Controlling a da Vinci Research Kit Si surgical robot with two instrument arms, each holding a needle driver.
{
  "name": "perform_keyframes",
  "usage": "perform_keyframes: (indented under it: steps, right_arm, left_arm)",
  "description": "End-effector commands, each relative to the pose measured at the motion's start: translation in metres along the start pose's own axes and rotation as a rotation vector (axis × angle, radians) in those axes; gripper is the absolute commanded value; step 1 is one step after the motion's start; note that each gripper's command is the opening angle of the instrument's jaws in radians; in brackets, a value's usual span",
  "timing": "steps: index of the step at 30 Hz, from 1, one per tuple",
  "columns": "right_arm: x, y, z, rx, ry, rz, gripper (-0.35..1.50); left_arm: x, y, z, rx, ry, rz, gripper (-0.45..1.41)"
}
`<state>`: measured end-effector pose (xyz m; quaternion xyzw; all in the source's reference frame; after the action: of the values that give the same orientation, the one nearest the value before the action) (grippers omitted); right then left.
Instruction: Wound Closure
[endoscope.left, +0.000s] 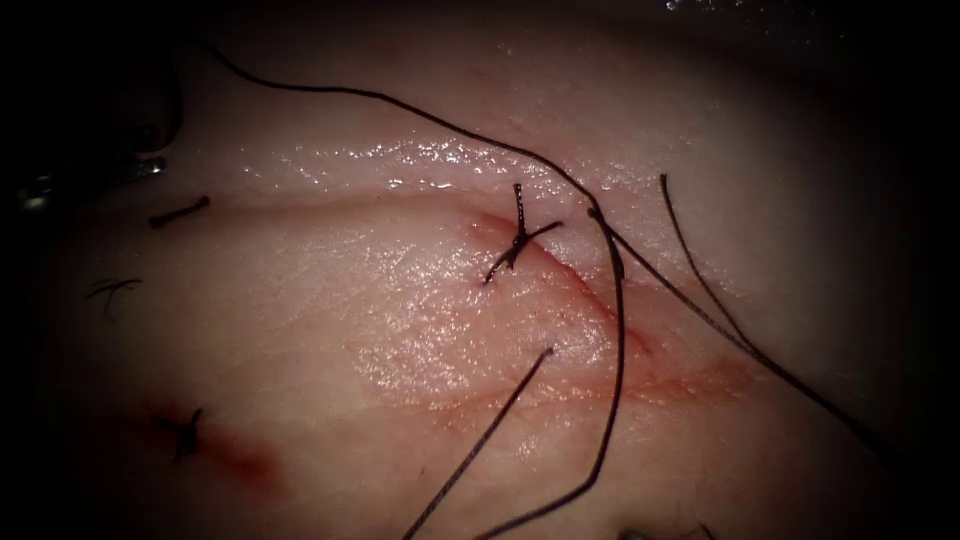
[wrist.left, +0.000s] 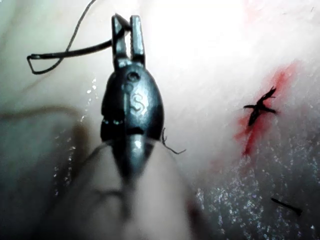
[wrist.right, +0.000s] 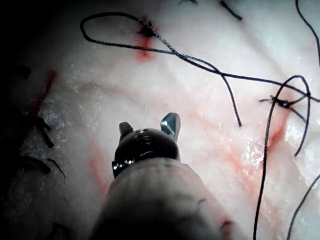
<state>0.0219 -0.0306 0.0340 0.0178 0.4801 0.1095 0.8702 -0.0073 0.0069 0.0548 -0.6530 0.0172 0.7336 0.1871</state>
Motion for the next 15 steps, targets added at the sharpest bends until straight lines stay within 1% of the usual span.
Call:
perform_keyframes:
  steps: [1, 7, 9, 11, 13, 15]
  right_arm:
    - [-0.0017, 0.0012, 0.0024, -0.029, -0.022, -0.025, 1.28]
    - [-0.0051, 0.0037, 0.0058, -0.077, -0.051, -0.044, 1.28]
    - [-0.0060, 0.0044, 0.0066, -0.088, -0.060, -0.045, 1.20]
    - [-0.0066, 0.0048, 0.0071, -0.102, -0.057, -0.045, 1.01]
    - [-0.0067, 0.0051, 0.0076, -0.119, -0.047, -0.019, 0.94]
    - [-0.0067, 0.0054, 0.0080, -0.141, -0.026, 0.020, 0.83]
  left_arm:
    - [-0.0008, 0.0005, 0.0009, -0.003, 0.010, 0.003, -0.45]
    - [-0.0009, 0.0009, 0.0014, -0.019, 0.022, -0.002, -0.45]
    - [-0.0008, 0.0009, 0.0014, -0.019, 0.022, -0.003, -0.45]
    - [-0.0008, 0.0009, 0.0016, -0.020, 0.024, -0.003, -0.45]
    - [-0.0008, 0.0011, 0.0018, -0.025, 0.029, -0.002, -0.45]
    - [-0.0008, 0.0014, 0.0022, -0.029, 0.032, -0.001, -0.45]
